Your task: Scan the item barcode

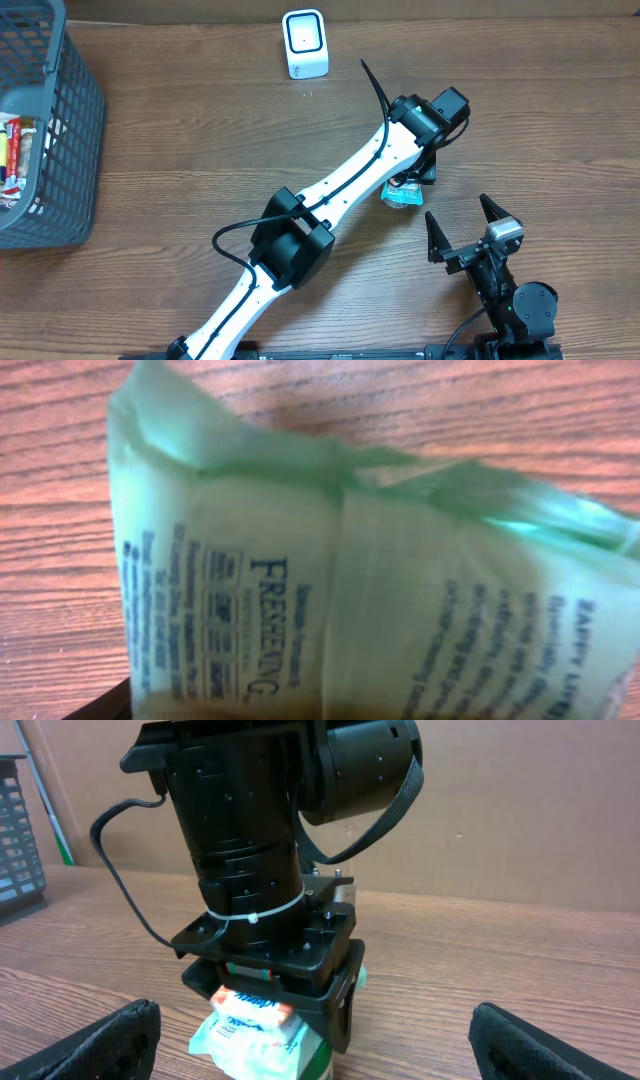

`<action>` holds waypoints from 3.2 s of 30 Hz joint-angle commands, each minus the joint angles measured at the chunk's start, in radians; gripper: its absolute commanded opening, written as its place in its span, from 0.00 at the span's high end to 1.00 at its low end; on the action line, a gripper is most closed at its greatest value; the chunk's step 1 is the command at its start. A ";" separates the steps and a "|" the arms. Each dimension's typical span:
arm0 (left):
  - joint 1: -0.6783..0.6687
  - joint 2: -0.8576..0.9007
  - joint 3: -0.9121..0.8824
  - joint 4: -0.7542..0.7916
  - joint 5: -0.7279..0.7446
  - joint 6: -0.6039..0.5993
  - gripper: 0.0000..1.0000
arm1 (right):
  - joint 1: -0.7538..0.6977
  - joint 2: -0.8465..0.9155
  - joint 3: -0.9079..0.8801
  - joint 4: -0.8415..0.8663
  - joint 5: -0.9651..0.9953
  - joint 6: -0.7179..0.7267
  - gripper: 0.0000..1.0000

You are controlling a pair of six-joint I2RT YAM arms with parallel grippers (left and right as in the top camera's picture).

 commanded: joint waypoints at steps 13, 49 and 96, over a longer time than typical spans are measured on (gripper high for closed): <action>0.042 -0.070 0.147 -0.054 0.078 0.172 0.00 | -0.006 -0.008 -0.011 0.005 0.010 0.007 0.00; 0.022 -0.090 -0.011 -0.070 0.106 0.249 0.23 | -0.006 -0.008 -0.011 0.005 0.010 0.007 0.00; 0.050 -0.105 0.021 -0.098 0.136 0.291 0.91 | -0.006 -0.008 -0.011 0.005 0.010 0.007 0.00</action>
